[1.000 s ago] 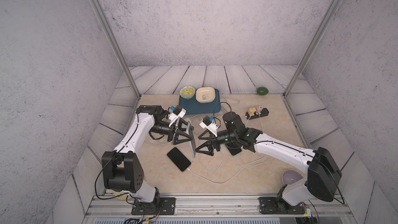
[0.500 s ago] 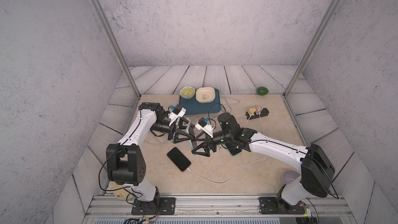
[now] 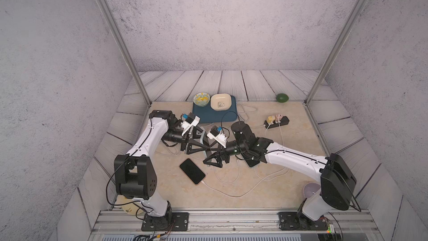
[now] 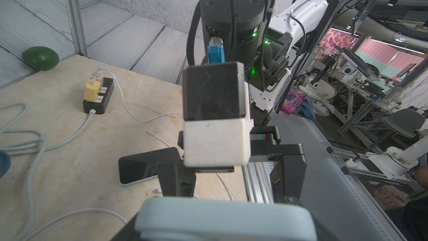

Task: Unplug the charging cable from the phone
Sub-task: Place the phone at the center of the board.

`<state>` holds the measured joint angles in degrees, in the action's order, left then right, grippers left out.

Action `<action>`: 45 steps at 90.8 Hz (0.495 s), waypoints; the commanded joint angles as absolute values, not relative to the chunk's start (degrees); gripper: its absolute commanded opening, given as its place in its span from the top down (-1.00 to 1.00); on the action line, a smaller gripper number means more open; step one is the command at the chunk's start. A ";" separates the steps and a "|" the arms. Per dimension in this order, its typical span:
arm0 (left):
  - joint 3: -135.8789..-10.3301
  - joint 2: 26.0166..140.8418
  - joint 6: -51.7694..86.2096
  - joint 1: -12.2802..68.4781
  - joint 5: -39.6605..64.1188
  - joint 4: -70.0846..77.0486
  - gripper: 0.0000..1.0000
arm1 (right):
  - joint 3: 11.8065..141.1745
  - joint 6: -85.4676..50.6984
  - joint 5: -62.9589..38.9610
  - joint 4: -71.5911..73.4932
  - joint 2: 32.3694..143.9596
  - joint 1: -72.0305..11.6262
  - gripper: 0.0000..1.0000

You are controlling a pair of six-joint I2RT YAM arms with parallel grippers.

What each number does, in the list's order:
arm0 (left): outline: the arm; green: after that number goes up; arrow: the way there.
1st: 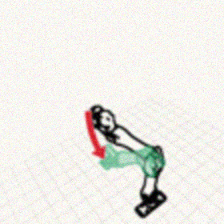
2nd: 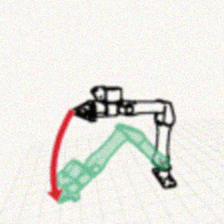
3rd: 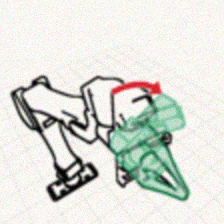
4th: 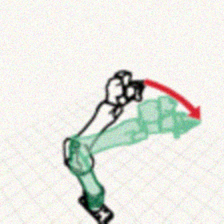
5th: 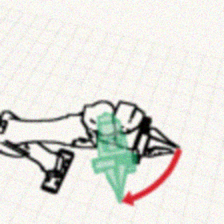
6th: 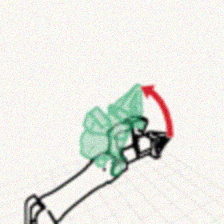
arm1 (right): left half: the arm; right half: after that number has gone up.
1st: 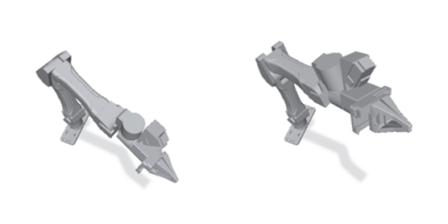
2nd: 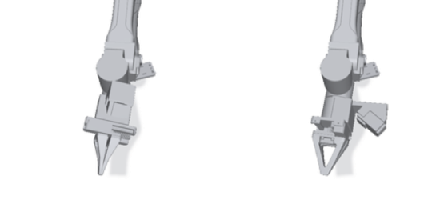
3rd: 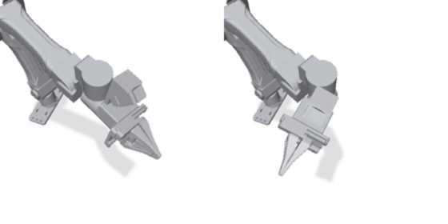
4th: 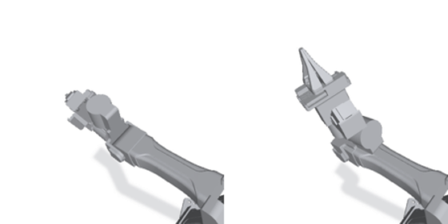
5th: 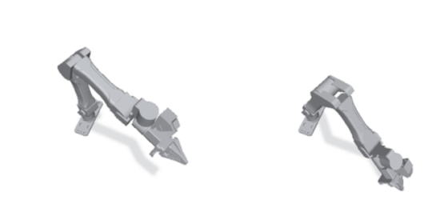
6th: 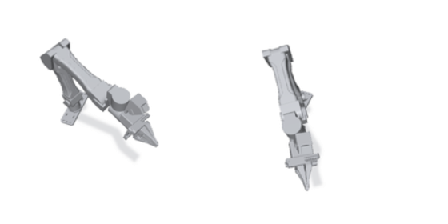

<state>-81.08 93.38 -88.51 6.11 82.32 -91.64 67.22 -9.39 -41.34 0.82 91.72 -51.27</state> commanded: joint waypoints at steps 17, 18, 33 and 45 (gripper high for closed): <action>-82.32 92.83 -89.98 5.67 85.25 -101.87 0.61 | 68.58 -8.61 -41.15 2.24 92.36 -51.94 -0.49; -82.34 92.82 -89.99 5.69 85.25 -101.87 0.61 | 68.57 -8.61 -41.23 2.26 92.32 -51.90 -0.48; -82.35 92.88 -90.00 5.66 85.18 -101.87 0.60 | 67.95 -8.48 -41.75 3.03 91.98 -51.95 -0.25; -82.31 92.67 -90.13 5.69 85.01 -101.89 0.21 | 67.48 -8.27 -42.76 3.42 91.76 -51.94 -0.05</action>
<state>-81.08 93.38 -88.09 6.11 82.21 -91.64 67.22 -7.81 -40.45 1.41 92.03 -51.37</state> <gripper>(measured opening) 0.814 0.763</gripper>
